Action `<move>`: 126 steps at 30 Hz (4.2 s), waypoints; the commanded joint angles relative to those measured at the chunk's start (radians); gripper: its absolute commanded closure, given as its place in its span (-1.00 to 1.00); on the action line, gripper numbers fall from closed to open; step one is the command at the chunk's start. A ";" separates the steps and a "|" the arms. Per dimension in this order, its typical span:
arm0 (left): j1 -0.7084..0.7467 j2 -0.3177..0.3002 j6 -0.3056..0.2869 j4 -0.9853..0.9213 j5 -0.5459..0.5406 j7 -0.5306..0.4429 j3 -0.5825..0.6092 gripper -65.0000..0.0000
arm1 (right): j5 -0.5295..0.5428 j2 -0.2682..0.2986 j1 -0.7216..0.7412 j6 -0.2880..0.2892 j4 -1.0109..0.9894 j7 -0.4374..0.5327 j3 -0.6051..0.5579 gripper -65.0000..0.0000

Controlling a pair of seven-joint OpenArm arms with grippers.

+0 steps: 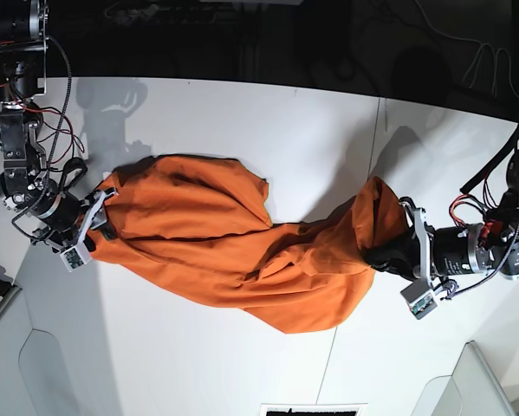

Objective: Layout the t-shirt on the table in an organized manner, then fold the t-shirt properly
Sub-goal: 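Grasp shirt ends with both grippers and stretch it out lengthwise, then lay the stretched shirt flat and release both grippers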

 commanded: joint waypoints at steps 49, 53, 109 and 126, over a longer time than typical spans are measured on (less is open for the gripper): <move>-0.459 -0.030 0.075 -0.281 0.289 -0.194 -0.014 1.00 | -0.113 0.050 0.381 -0.008 -0.042 0.098 0.016 1.00; -0.513 -0.073 0.074 -0.288 0.188 -0.170 -0.014 1.00 | -0.064 0.050 0.415 -0.009 0.022 0.008 0.016 1.00; 0.290 -0.029 -0.003 -0.009 -0.174 0.098 -0.339 -0.03 | 0.237 -0.116 0.106 -0.029 -0.050 -0.119 0.184 0.00; 0.307 0.102 -0.003 -0.014 0.138 0.059 -0.140 1.00 | 0.147 -0.187 0.135 -0.027 -0.083 -0.129 0.105 1.00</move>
